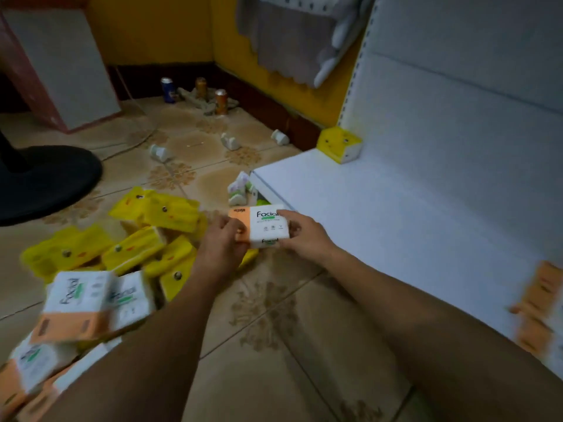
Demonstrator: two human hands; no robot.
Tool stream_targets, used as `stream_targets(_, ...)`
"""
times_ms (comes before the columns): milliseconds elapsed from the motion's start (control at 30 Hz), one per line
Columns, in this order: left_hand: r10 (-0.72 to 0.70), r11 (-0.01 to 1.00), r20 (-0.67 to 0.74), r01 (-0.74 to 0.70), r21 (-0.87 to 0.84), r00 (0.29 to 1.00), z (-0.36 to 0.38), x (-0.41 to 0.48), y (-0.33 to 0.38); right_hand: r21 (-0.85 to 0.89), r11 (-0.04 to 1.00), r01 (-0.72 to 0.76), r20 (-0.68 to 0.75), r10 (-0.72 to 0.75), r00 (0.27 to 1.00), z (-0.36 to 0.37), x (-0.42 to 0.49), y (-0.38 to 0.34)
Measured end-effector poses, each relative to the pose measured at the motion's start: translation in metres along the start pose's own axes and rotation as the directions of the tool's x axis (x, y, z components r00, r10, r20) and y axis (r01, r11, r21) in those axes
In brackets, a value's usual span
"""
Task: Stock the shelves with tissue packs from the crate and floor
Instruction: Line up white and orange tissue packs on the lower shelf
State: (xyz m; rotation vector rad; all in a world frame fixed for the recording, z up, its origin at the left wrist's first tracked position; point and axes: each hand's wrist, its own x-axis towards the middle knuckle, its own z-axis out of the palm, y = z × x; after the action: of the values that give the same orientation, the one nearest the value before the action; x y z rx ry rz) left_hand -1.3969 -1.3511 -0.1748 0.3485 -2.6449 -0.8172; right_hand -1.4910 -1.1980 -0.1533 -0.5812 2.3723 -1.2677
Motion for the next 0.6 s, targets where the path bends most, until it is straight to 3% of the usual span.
stream_targets(133, 0.155, 0.988, 0.042, -0.153, -0.031, 0.987, 0.045, 0.027, 0.061, 0.051, 0.996, -0.068, -0.166, 0.076, 0.983, -0.082, -0.013, 0.027)
stream_targets(233, 0.221, 0.975, 0.188, -0.209, -0.082, 0.957, 0.085, 0.025, 0.113, 0.056, 0.992, -0.115, -0.308, 0.127, 0.943, -0.128, -0.031, 0.053)
stream_targets(333, 0.397, 0.906, 0.377, -0.422, -0.019, 0.837, 0.123, 0.016, 0.154, 0.082, 0.979, -0.186, -0.449, 0.203, 0.870, -0.167, -0.062, 0.084)
stream_targets(433, 0.536, 0.809, 0.449, -0.588, -0.028, 0.715, 0.148, 0.008, 0.189, 0.083, 0.967, -0.240, -0.579, 0.243, 0.778, -0.208, -0.097, 0.111)
stream_targets(500, 0.571, 0.759, 0.512, -0.650, -0.032, 0.642, 0.161, 0.003, 0.211, 0.090, 0.957, -0.275, -0.659, 0.264, 0.704, -0.239, -0.117, 0.125)
stream_targets(600, 0.558, 0.694, 0.633, -0.720, -0.003, 0.536, 0.180, -0.001, 0.229, 0.147, 0.938, -0.315, -0.791, 0.302, 0.532, -0.283, -0.144, 0.147)
